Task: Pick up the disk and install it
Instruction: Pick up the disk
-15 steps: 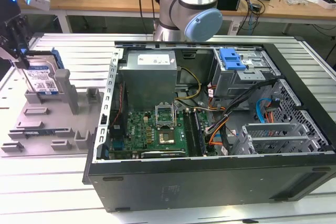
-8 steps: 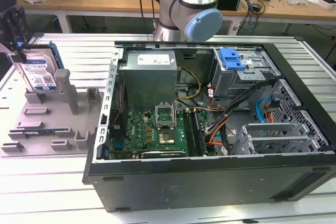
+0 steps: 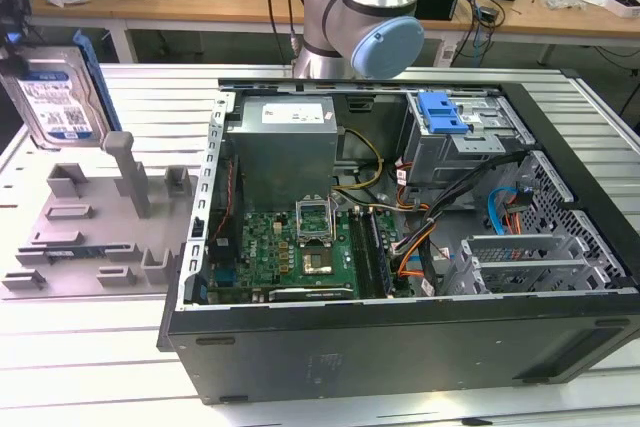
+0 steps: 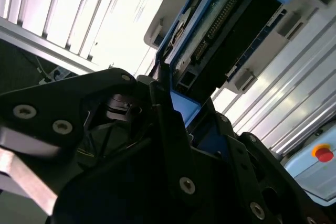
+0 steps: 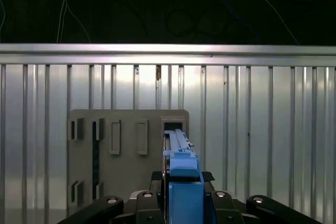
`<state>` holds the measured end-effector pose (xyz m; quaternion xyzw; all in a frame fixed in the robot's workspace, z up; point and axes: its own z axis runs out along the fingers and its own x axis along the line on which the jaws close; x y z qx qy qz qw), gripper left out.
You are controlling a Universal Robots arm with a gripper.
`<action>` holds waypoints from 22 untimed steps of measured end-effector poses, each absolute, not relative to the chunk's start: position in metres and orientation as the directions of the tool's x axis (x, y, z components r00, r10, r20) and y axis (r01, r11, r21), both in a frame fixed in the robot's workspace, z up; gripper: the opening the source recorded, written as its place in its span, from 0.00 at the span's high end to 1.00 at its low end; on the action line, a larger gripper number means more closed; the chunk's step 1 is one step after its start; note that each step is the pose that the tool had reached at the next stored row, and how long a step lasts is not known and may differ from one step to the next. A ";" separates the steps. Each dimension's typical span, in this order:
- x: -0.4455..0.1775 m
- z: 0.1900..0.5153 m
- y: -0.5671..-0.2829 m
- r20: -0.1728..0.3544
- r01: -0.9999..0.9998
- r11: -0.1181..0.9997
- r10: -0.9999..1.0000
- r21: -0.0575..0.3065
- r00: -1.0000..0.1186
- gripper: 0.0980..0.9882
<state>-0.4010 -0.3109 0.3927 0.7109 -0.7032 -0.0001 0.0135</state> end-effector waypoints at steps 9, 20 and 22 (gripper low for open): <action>-0.400 0.452 -0.311 0.019 -1.000 -0.011 -1.000 0.019 0.011 0.70; -0.399 0.484 -0.311 0.018 -1.000 -0.011 -1.000 0.019 0.011 0.70; -0.400 0.484 -0.311 0.018 -1.000 -0.011 -1.000 0.019 0.011 0.70</action>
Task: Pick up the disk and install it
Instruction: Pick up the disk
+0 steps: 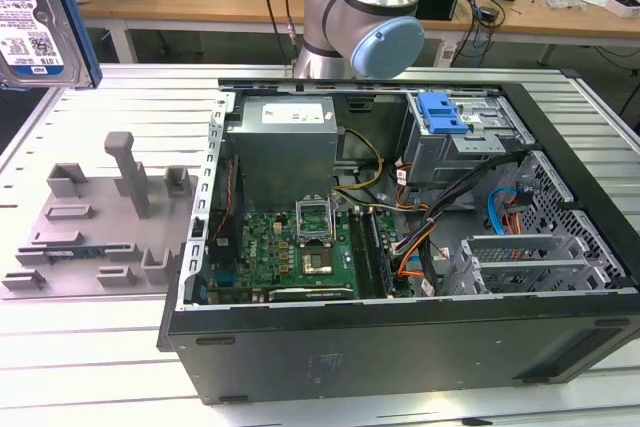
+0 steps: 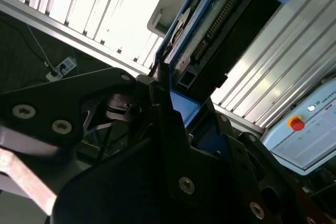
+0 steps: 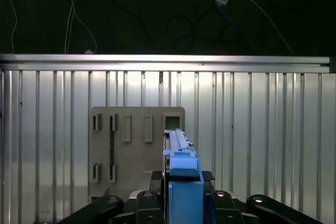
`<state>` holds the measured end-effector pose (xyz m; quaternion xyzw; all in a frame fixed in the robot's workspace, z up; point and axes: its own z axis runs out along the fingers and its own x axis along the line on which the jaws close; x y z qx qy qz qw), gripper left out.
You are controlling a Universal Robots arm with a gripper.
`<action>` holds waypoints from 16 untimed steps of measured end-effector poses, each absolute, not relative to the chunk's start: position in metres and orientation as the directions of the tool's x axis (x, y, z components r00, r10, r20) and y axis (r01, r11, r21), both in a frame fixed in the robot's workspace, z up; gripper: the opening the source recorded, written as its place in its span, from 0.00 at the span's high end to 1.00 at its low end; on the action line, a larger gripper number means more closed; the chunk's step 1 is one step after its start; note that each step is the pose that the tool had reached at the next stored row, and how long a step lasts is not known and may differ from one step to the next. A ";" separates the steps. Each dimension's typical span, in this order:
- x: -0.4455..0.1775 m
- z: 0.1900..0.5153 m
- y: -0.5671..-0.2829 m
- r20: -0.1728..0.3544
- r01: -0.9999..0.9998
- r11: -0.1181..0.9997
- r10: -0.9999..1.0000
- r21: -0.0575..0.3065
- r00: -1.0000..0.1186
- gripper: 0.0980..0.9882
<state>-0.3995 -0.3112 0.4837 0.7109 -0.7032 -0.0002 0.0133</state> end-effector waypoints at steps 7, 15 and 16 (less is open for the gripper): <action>-0.395 0.484 -0.321 0.018 -1.000 -0.011 -1.000 0.019 0.011 0.70; -0.360 0.484 -0.342 0.018 -1.000 -0.011 -1.000 0.019 0.011 0.70; -0.355 0.484 -0.345 0.018 -1.000 -0.011 -1.000 0.019 0.011 0.70</action>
